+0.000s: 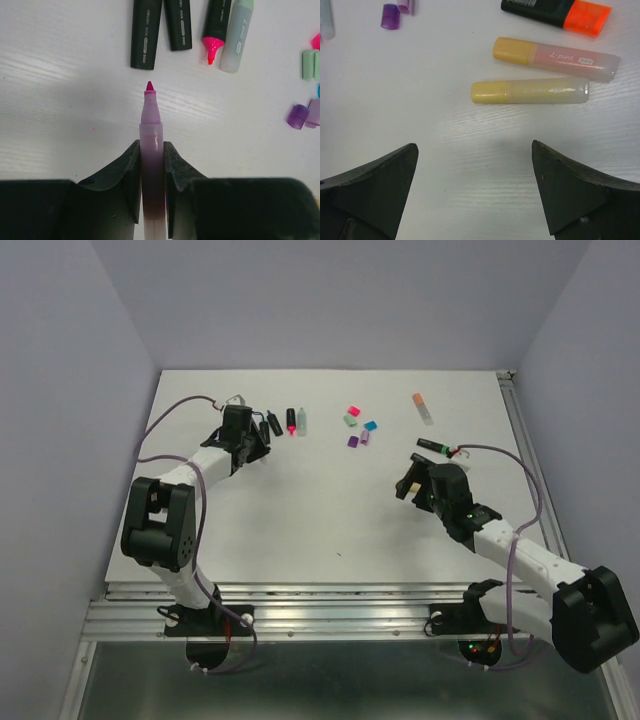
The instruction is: Open the pen caps
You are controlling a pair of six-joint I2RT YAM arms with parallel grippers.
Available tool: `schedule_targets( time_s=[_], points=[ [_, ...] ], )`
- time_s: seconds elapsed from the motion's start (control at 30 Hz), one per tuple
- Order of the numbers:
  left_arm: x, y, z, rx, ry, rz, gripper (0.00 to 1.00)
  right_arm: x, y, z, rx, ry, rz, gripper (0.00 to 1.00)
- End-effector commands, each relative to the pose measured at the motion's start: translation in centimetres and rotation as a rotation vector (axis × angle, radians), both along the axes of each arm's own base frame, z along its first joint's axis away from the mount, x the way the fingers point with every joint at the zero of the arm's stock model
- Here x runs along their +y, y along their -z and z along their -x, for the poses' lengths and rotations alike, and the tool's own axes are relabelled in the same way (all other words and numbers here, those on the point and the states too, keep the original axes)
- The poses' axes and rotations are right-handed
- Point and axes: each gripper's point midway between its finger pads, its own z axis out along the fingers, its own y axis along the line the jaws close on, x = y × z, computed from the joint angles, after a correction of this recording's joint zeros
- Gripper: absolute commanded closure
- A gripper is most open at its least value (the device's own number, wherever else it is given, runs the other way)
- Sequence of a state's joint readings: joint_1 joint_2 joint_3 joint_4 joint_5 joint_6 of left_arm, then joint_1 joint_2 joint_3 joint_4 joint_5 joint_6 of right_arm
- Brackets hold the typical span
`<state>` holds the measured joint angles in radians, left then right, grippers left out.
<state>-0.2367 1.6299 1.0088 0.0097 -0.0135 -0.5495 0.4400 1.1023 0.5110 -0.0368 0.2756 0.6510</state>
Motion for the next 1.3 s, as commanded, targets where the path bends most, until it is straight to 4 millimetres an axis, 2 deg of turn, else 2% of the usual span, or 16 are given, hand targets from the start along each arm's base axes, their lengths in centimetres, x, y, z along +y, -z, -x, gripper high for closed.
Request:
schedule_targets(
  time_s=[0.0, 0.07, 0.1, 0.13, 0.2, 0.3, 0.5, 0.7, 0.73, 0.83, 0.87, 0.93, 1.0, 1.03, 1.07, 1.27],
  points=[
    [1.1, -2.2, -3.4, -0.07, -0.013, -0.019, 1.0, 0.4, -4.1, -0.9, -0.131, 0.024, -0.072, 0.0],
    [2.4, -1.7, -4.8, -0.064, -0.045, -0.034, 1.0, 0.7, -4.0, -0.5, -0.131, 0.002, -0.089, 0.0],
    [3.0, -0.5, -5.3, -0.035, -0.056, -0.047, 1.0, 0.8, -4.7, -0.4, -0.15, -0.001, -0.106, 0.0],
    [3.4, -1.3, -6.5, -0.051, -0.062, -0.049, 1.0, 1.0, -4.8, -0.3, -0.149, -0.002, -0.123, 0.0],
    [4.7, 0.3, -7.2, -0.003, -0.063, -0.055, 1.0, 1.2, -5.2, -0.1, -0.155, -0.017, -0.139, 0.0],
    [5.3, 0.2, -8.8, -0.005, -0.039, -0.063, 1.0, 1.3, -6.1, 0.1, -0.179, -0.025, -0.156, 0.0],
    [5.0, 2.8, -10.7, 0.058, 0.037, -0.084, 0.98, 0.8, -6.1, 0.2, -0.171, 0.002, -0.149, 0.0],
    [3.7, 3.3, -11.2, 0.077, 0.084, -0.039, 0.92, 0.7, -5.9, 0.3, -0.177, 0.003, -0.152, 0.0],
    [3.6, 3.3, -11.1, 0.081, 0.086, -0.033, 0.89, 0.7, -5.9, 0.3, -0.178, 0.007, -0.15, 0.0],
    [3.3, 3.9, -10.6, 0.111, 0.098, -0.015, 0.7, 0.5, -6.0, 0.2, -0.18, 0.014, -0.147, 0.0],
    [3.4, 4.1, -10.4, 0.12, 0.099, -0.015, 0.59, 0.6, -5.9, 0.3, -0.178, 0.014, -0.149, 0.0],
    [3.3, 4.0, -10.1, 0.125, 0.098, -0.015, 0.52, 0.6, -5.9, 0.2, -0.176, 0.014, -0.149, 0.0],
    [3.3, 4.0, -9.7, 0.129, 0.095, -0.01, 0.32, 0.4, -5.8, 0.2, -0.168, 0.026, -0.147, 0.0],
    [3.2, 3.3, -9.6, 0.115, 0.099, -0.008, 0.11, 0.4, -5.7, 0.3, -0.163, 0.031, -0.146, 0.0],
    [3.3, 3.1, -9.4, 0.11, 0.099, -0.007, 0.01, 0.0, -5.5, 0.3, -0.151, 0.051, -0.141, 0.0],
    [3.2, -0.2, -7.9, 0.054, 0.085, 0.013, 0.01, -0.8, -5.2, 0.6, -0.122, 0.109, -0.135, 0.0]
  ],
)
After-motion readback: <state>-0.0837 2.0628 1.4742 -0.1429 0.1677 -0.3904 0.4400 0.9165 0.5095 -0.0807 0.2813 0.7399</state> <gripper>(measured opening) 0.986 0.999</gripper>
